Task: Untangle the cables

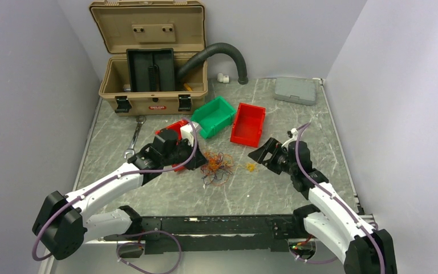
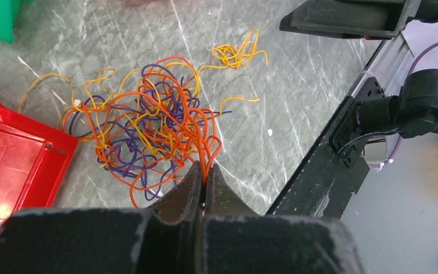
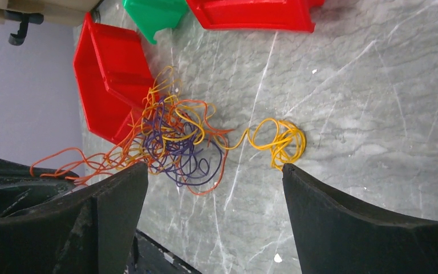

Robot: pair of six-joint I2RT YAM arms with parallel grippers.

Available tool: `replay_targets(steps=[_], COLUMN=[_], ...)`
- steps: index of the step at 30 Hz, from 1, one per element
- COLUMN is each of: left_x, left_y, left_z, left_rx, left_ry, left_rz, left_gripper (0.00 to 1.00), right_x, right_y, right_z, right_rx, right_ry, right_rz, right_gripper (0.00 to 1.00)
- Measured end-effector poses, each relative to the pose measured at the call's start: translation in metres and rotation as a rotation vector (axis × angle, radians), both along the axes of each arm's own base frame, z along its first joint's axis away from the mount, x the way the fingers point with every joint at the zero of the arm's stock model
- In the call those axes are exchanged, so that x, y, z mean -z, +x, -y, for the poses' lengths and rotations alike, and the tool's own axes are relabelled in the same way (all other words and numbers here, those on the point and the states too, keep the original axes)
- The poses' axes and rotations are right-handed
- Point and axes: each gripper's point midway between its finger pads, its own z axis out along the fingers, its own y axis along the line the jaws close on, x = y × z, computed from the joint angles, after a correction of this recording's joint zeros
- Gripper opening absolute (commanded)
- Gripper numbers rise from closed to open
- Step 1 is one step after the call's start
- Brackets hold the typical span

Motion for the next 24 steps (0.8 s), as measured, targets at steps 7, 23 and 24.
replay_targets(steps=[7,23,24], left_x=[0.001,-0.006,-0.006], left_y=[-0.003,-0.005,-0.005], left_z=[-0.002,-0.003,-0.003], left_rx=[0.004,0.004,0.002], left_ry=[0.010,0.001,0.002], left_rz=[-0.004,0.011,0.012], left_gripper=[0.00,0.00,0.00], right_x=[0.016,0.063,0.064], right_y=[-0.016,-0.015,-0.014], right_z=[-0.017,0.010,0.010], right_rx=[-0.033,0.190,0.189], right_ry=[0.004,-0.229,-0.234], right_rz=[-0.042,-0.209,-0.211], right_gripper=[0.98,0.93,0.93])
